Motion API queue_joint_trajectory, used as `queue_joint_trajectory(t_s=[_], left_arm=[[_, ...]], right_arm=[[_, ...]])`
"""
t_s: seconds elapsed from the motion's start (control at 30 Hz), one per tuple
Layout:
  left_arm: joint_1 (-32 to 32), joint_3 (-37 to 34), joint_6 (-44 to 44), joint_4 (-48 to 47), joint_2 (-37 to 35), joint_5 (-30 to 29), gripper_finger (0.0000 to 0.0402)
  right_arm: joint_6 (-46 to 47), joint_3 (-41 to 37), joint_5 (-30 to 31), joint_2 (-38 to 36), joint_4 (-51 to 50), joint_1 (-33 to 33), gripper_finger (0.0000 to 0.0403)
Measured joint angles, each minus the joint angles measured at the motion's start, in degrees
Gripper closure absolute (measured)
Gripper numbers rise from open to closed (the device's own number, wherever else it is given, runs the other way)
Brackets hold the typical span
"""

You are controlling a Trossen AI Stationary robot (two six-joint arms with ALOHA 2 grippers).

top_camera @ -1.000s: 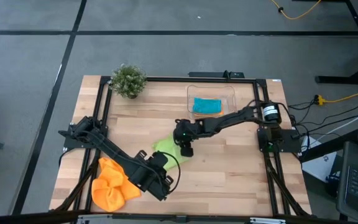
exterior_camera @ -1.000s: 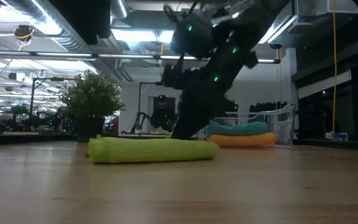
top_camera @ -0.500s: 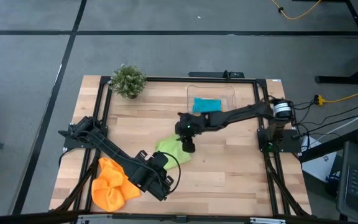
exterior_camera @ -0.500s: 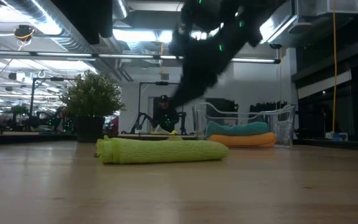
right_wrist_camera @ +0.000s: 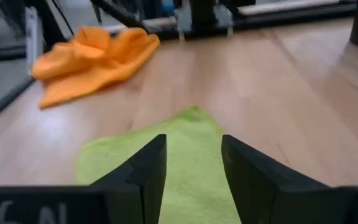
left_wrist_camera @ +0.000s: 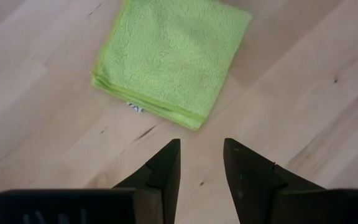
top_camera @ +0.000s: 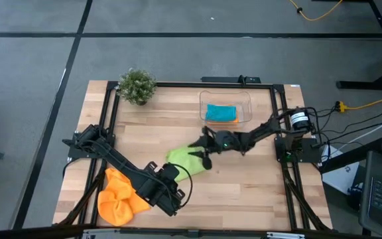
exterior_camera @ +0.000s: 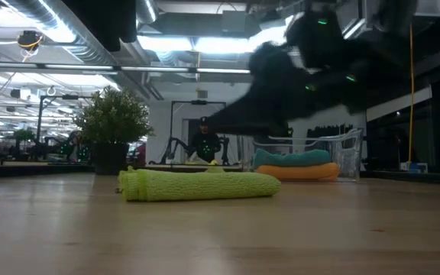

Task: Fold microfiber towels
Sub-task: Fold the green microfiber cloth

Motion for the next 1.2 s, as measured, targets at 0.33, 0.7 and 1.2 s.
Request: queue_joint_trajectory(t_s=[0.33,0.7,1.2], left_arm=[[1.5,0.0,0.0,0.2,0.0,-0.7,0.0288],[1.9,0.0,0.0,1.2,0.0,-0.8,0.0288],[1.6,0.0,1.7,1.0,0.0,0.5,0.0288]], right_arm=[[-2.2,5.3,4.4,9.9,9.7,3.9,0.0246],[3.3,15.2,4.9,24.5,11.6,3.2,0.0246],[-0.8,13.7,4.3,24.8,18.4,3.8,0.0246]])
